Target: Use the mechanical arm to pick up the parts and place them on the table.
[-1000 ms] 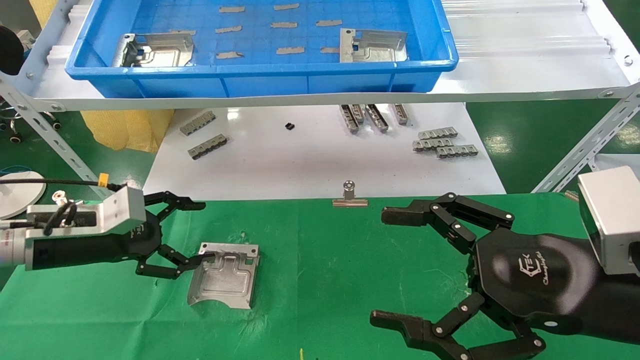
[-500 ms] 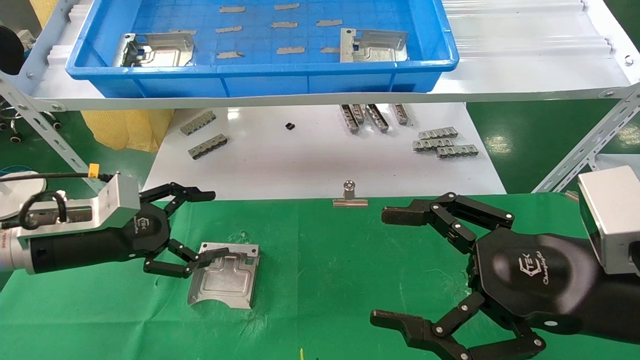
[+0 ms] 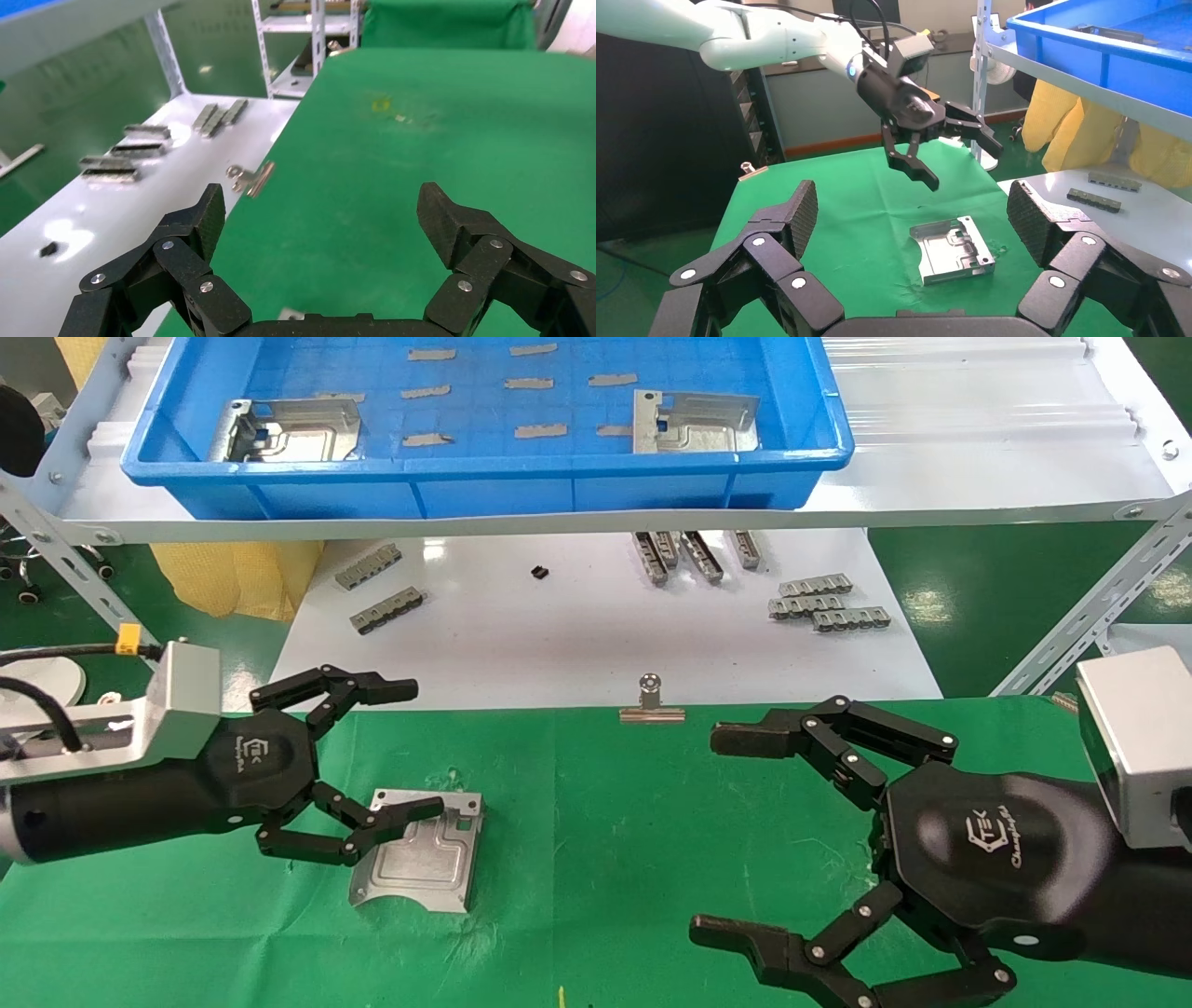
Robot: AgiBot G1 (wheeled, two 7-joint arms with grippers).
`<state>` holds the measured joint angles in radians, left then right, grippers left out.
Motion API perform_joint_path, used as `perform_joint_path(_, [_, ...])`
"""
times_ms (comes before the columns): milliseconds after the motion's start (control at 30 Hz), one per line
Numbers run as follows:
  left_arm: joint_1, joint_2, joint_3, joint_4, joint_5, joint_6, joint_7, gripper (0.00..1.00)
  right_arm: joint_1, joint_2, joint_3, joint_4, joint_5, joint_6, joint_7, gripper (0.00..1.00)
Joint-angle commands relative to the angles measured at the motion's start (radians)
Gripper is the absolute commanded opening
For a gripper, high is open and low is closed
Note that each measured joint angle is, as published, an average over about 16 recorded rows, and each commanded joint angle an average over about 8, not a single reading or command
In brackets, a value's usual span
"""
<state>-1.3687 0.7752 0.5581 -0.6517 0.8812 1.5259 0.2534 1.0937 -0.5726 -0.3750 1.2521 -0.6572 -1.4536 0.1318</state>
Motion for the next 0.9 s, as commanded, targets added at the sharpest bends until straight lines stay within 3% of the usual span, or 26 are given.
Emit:
perform_joint_path(33, [0.020, -0.011, -0.019, -0.044, -0.010, -0.002, -0.030, 1.00, 0.000, 0.000, 0.000, 0.000, 0.000, 0.000, 0.000, 1.00])
perform_joint_path(900, [0.280, -0.156, -0.265, -0.602, -0.143, -0.029, -0.420, 1.00, 0.000, 0.000, 0.000, 0.000, 0.000, 0.000, 0.000, 1.00])
